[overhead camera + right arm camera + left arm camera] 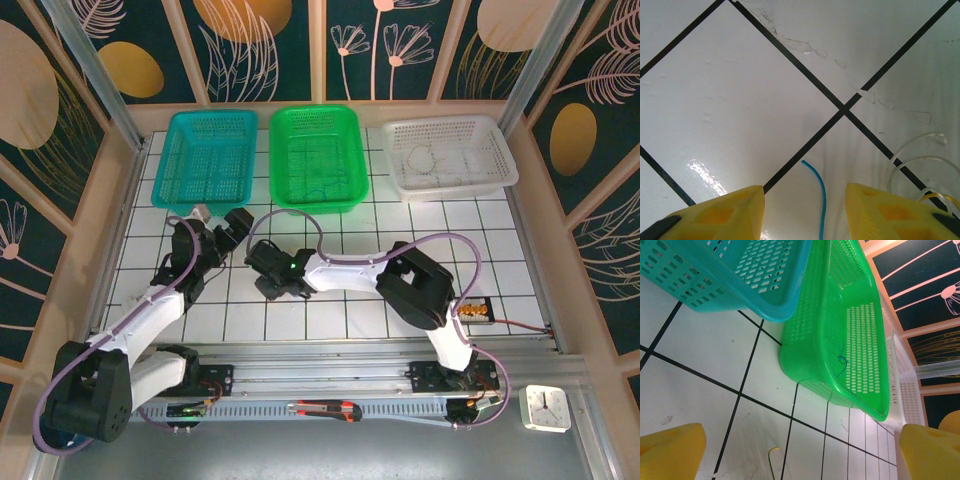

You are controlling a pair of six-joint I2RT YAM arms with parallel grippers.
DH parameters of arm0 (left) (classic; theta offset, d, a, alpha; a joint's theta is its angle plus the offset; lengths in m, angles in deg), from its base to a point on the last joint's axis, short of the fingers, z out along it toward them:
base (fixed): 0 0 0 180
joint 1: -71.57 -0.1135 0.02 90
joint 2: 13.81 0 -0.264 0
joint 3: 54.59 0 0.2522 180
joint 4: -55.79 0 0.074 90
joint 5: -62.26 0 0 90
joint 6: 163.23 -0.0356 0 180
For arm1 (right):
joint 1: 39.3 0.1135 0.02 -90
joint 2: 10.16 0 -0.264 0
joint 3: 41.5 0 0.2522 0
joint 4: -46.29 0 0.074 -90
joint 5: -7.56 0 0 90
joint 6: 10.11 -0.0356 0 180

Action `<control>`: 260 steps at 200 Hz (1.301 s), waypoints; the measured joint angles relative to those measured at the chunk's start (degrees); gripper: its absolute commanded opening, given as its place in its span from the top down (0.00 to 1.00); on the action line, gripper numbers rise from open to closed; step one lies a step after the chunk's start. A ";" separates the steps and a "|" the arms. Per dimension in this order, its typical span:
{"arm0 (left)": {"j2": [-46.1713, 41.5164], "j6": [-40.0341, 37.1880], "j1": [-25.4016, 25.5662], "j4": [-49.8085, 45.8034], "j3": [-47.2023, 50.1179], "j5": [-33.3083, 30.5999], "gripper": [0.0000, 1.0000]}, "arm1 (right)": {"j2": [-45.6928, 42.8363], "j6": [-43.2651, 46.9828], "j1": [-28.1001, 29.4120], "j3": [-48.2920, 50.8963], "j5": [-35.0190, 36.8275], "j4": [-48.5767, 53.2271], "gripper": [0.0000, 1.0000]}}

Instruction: Untangle the cables

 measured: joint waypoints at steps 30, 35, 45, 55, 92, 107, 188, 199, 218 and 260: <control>0.59 0.04 0.00 0.55 0.04 0.39 0.01 | -2.84 -0.02 0.46 0.00 -0.33 0.50 0.55; 0.70 0.04 0.00 0.66 0.04 0.42 0.01 | -3.69 -0.02 0.55 0.02 -0.57 0.52 0.55; 0.98 0.07 0.00 0.85 0.04 0.63 0.01 | -5.53 -0.02 0.76 0.02 -0.87 0.52 0.55; 1.14 0.07 0.00 0.92 0.04 0.83 0.01 | -7.17 0.00 0.92 0.00 -1.29 0.48 0.55; 1.33 0.46 -0.09 1.33 0.04 1.09 0.01 | -8.33 1.16 1.07 -0.04 -1.66 0.68 0.56; 1.36 0.44 -0.09 1.33 0.04 1.31 0.01 | -7.61 1.99 1.07 -0.04 -1.62 0.68 0.57; 2.51 0.42 -0.63 1.31 0.02 1.22 0.01 | -1.88 5.44 0.72 -0.04 -1.07 0.63 0.58; 2.64 0.42 -0.63 1.29 0.02 1.22 0.01 | -1.68 5.53 0.39 -0.04 -1.14 0.52 0.59; 2.78 0.42 -0.63 1.31 0.02 1.25 0.01 | -1.38 5.53 -0.37 -0.04 -1.25 0.04 0.60; 2.97 0.42 -0.63 1.31 0.02 1.25 0.01 | 0.37 5.51 -2.03 0.28 -1.40 -1.25 0.61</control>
